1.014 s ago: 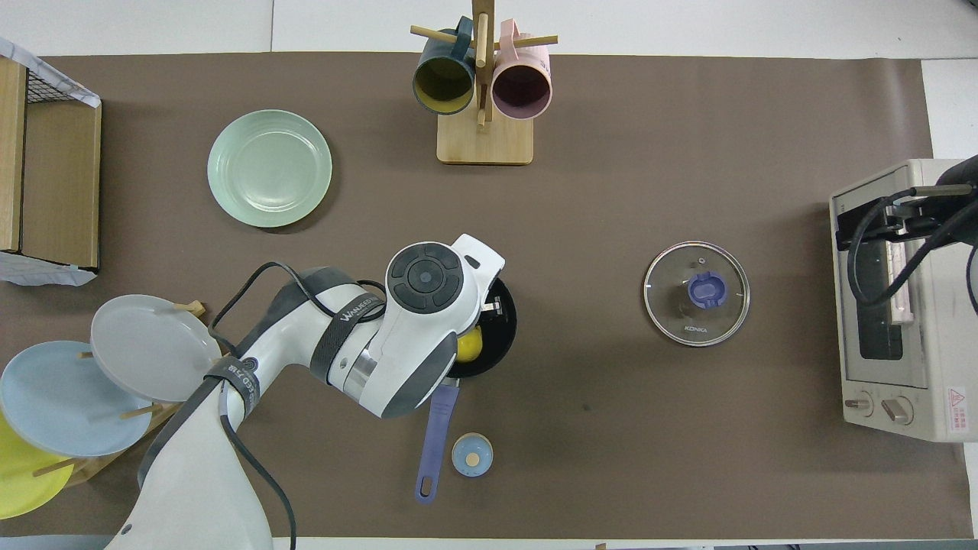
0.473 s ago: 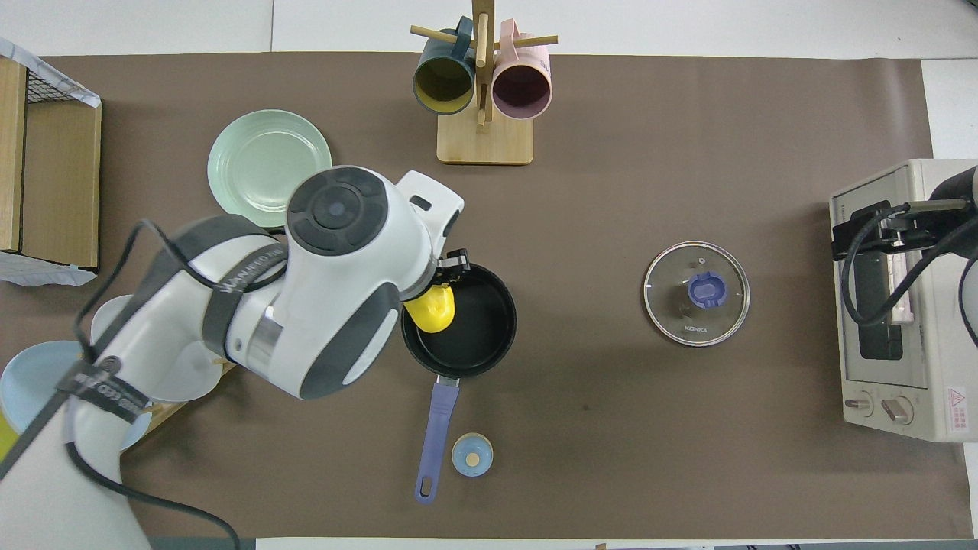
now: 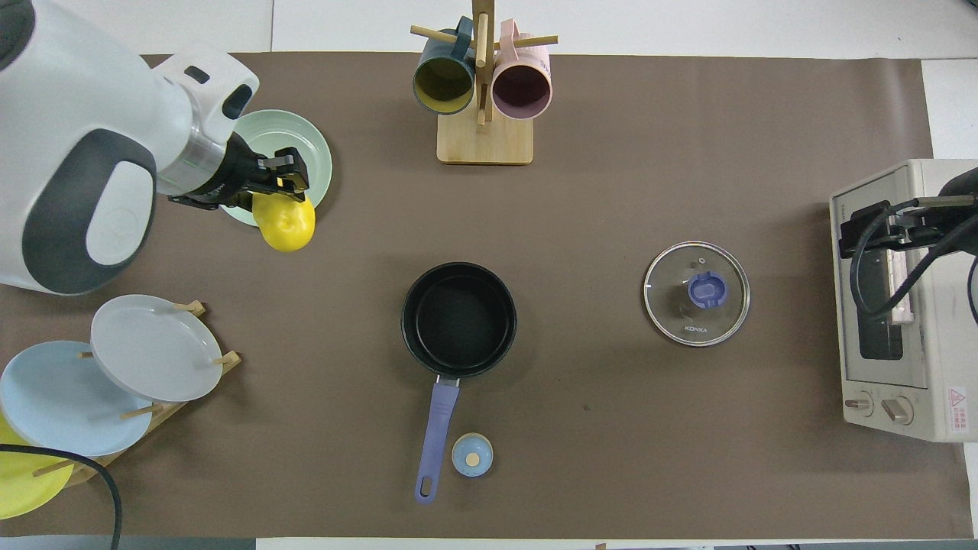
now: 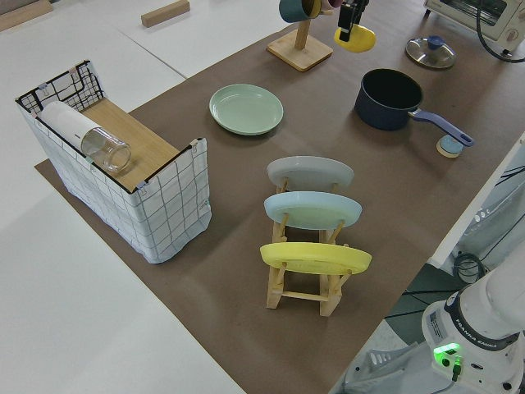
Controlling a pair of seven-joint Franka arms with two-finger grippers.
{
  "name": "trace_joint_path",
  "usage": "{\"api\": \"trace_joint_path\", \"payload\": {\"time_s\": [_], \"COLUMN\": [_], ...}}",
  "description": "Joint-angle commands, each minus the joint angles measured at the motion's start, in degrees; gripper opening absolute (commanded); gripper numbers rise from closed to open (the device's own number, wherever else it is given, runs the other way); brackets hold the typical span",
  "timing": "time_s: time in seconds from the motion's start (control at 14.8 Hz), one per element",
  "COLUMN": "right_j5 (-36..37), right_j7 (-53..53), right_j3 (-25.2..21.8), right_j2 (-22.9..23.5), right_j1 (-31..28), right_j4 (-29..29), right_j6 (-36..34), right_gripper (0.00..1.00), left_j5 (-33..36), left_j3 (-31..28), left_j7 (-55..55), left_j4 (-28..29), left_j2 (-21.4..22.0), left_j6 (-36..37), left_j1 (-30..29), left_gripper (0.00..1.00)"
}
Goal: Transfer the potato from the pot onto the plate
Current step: 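Carry the potato with the left gripper onto the green plate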
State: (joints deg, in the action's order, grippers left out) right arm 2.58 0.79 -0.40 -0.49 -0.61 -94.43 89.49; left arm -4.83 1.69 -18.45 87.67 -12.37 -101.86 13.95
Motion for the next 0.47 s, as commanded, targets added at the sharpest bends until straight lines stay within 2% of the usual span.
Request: {"api": "trace_joint_path", "payload": {"time_s": [0.0,0.2,0.41], "right_j5": [-0.21,-0.21,-0.21], "right_j7": [-0.35,-0.44,-0.44], "right_j3": [0.75,0.57,0.57], "right_j2": [-0.83,-1.89,-1.97], "right_j1": [-1.06,-1.06,-0.97], "right_j4": [-0.06,0.03,-0.49], "right_j6": [-0.28,-0.98,-0.28], "right_gripper": [1.00,1.00,1.00], "left_j5": [-1.06,3.32,4.74], "left_j3": [0.59,0.59,0.50], "left_j7": [7.71,11.40,14.14], "left_j4": [-4.60,-4.87,-6.28], "left_j2": [-5.98,-11.26,-17.84], "left_j6": [-2.01,-8.08,-13.35], "left_j1": [-4.27,-6.47,-7.53], "left_gripper": [0.00,0.00,0.00]}}
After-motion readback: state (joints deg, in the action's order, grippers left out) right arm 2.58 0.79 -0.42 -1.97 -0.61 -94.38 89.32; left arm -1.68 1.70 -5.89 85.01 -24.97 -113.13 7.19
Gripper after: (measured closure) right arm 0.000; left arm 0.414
